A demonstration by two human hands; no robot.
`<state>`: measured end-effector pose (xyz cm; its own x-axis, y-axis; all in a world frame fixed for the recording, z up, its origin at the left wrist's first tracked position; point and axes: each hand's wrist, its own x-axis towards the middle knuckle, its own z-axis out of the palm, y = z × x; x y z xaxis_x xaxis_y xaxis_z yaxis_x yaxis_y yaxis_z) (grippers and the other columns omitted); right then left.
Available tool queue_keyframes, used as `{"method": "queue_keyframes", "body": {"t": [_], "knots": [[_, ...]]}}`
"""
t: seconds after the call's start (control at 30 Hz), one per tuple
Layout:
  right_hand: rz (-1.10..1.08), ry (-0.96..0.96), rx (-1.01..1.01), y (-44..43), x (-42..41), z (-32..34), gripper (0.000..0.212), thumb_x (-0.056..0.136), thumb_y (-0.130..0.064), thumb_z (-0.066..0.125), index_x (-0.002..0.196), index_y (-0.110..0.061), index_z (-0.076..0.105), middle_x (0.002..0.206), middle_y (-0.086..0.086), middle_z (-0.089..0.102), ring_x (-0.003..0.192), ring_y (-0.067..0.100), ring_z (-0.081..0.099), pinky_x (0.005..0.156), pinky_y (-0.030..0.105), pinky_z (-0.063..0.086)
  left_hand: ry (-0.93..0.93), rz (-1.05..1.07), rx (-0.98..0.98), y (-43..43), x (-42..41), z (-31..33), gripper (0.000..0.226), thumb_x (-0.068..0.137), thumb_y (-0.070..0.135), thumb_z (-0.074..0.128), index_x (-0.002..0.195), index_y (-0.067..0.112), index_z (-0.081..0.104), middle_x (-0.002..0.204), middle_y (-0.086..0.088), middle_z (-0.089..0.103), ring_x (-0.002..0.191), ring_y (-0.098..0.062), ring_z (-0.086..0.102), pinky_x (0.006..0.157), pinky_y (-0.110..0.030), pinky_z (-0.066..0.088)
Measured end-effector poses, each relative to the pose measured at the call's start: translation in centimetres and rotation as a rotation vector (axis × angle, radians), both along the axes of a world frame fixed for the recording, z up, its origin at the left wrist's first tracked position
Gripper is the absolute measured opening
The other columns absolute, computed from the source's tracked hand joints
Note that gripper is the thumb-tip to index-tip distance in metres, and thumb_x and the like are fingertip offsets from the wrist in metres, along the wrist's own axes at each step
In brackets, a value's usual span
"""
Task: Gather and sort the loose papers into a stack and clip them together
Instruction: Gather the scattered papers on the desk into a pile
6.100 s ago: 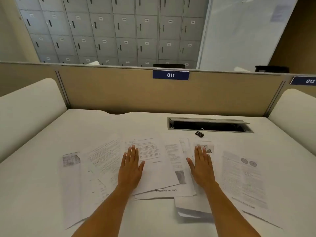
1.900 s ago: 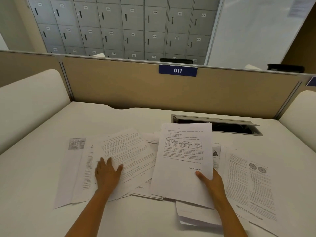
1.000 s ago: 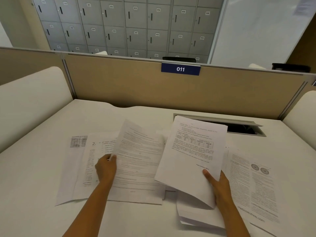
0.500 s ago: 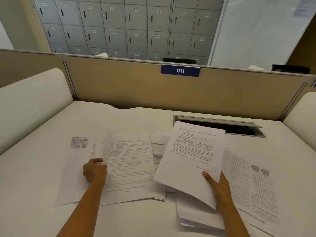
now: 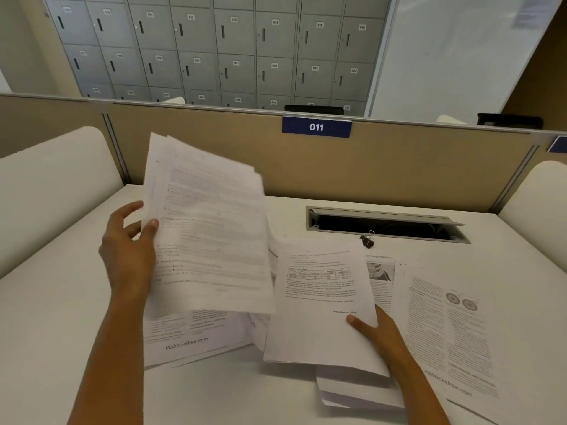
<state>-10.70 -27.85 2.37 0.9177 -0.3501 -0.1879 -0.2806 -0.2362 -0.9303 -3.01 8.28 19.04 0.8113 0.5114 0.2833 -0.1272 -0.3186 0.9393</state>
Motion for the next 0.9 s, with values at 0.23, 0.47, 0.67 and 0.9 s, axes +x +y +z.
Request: {"method": "queue_keyframes", "body": {"t": [0.23,0.47,0.67,0.9], "knots": [[0.054,0.05,-0.067,0.3,0.1,0.4,0.056,0.081,-0.036,0.067,0.13,-0.025,0.042,0.118,-0.004,0.054,0.098,0.015,0.055,0.085,0.031,0.047,0.053,-0.195,-0.438,-0.6,0.1,2.0,0.044,0.088,0.019,0.059,0.13,0.026,0.051,0.12,0.001,0.062,0.098,-0.014,0.062,0.079,-0.029,0.051],[0.1,0.051,0.007,0.0,0.2,0.5,0.044,0.086,-0.033,0.061,0.125,-0.023,0.045,0.109,-0.007,0.06,0.09,0.008,0.061,0.069,0.017,0.051,0.202,-0.467,-0.4,-6.9,2.1,-2.0,0.038,0.087,0.01,0.058,0.125,0.016,0.054,0.094,-0.007,0.067,0.082,-0.018,0.062,0.084,-0.034,0.053],[0.006,0.109,0.301,-0.7,0.4,1.1,0.044,0.096,-0.051,0.025,0.114,-0.025,0.055,0.106,-0.002,0.064,0.092,0.014,0.061,0.069,0.024,0.05,0.471,-0.469,-0.139,-12.4,1.9,-10.7,0.039,0.09,0.011,0.054,0.129,0.013,0.052,0.128,-0.016,0.056,0.115,-0.03,0.054,0.103,-0.039,0.041],[0.129,0.098,0.188,-1.4,1.0,0.0,0.051,0.075,-0.056,0.063,0.114,-0.024,0.06,0.113,0.001,0.069,0.094,0.016,0.07,0.08,0.033,0.057,0.504,-0.535,0.156,-13.1,1.4,-14.8,0.038,0.092,0.008,0.049,0.13,0.007,0.048,0.126,-0.013,0.057,0.116,-0.03,0.054,0.1,-0.036,0.041]]}}
